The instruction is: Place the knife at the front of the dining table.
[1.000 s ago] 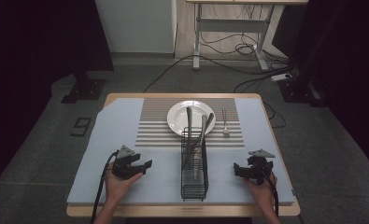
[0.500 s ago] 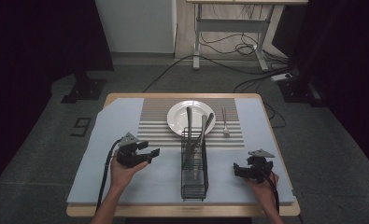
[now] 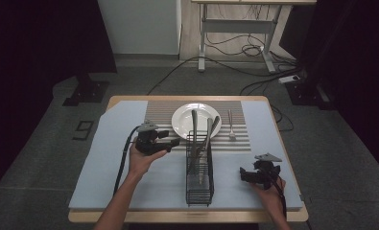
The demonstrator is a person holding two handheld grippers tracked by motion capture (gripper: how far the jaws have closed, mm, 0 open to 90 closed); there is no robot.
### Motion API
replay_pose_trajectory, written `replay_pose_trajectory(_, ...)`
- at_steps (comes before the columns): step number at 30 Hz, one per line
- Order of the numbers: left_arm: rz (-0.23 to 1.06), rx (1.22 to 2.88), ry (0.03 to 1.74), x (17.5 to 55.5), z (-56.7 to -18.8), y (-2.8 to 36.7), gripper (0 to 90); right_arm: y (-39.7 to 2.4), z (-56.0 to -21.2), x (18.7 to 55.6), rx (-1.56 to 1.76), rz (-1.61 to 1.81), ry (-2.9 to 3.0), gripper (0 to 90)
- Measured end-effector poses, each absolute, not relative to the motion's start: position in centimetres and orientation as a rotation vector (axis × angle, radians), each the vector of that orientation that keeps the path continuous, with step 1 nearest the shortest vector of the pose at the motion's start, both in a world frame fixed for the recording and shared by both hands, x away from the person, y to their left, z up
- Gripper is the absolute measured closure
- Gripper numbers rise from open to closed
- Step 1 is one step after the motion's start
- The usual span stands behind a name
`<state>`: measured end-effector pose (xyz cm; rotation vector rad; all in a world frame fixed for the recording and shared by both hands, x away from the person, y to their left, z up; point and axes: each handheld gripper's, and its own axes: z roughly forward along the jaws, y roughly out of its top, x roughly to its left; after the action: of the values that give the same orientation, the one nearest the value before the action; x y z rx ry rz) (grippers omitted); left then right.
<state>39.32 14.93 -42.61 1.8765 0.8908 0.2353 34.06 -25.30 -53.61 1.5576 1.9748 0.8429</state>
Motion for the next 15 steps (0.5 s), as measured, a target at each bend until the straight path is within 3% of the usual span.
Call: replay_pose_trajectory(15,0.212,1.907,0.818,41.9,-40.8,11.6,35.2,-25.3,-53.6,34.1,1.558,0.841,1.977,1.3)
